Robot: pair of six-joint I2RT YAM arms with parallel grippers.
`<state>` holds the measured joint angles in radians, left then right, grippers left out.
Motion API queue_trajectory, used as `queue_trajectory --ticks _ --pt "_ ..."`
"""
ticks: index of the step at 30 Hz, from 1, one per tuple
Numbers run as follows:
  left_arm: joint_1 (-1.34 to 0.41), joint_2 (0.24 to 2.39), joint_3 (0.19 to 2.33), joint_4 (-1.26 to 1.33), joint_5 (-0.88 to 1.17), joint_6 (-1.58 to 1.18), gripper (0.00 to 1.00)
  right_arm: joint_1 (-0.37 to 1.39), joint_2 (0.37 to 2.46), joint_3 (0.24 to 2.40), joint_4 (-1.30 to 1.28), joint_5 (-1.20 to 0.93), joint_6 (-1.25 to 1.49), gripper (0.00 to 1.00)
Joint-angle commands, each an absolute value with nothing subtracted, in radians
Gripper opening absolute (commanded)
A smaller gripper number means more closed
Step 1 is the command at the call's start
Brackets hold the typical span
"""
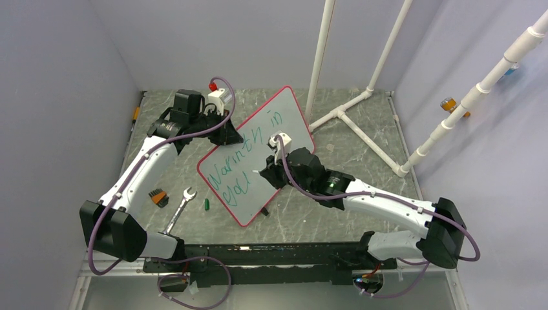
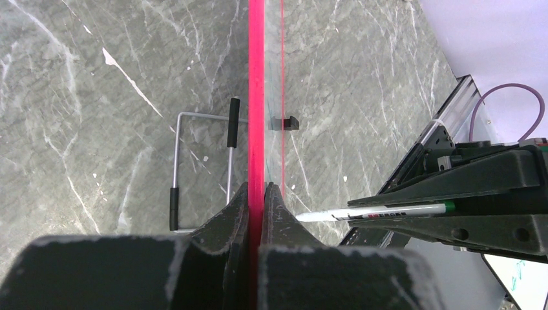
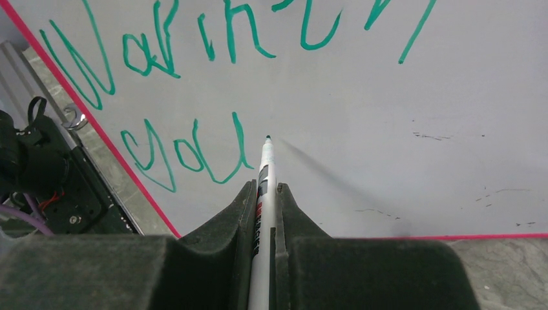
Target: Write a sentence on the whiteboard
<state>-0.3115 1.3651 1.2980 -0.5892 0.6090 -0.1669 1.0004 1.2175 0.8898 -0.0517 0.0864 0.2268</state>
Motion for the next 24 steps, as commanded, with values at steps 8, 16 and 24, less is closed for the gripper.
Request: queue_trajectory --ticks 8,16,24 --pt "-0.325 1.372 1.279 -0.592 0.485 -0.042 0.0 0.971 1.253 0.949 0.033 0.043 0.213 0.0" --pt "-0.325 1.373 1.279 -0.592 0.485 -0.042 0.0 0.965 1.262 0.95 0.041 0.032 0.218 0.0" --pt "-0.325 1.376 1.28 -0.594 0.485 -0.04 0.0 0.962 1.269 0.914 0.043 0.031 0.223 0.0"
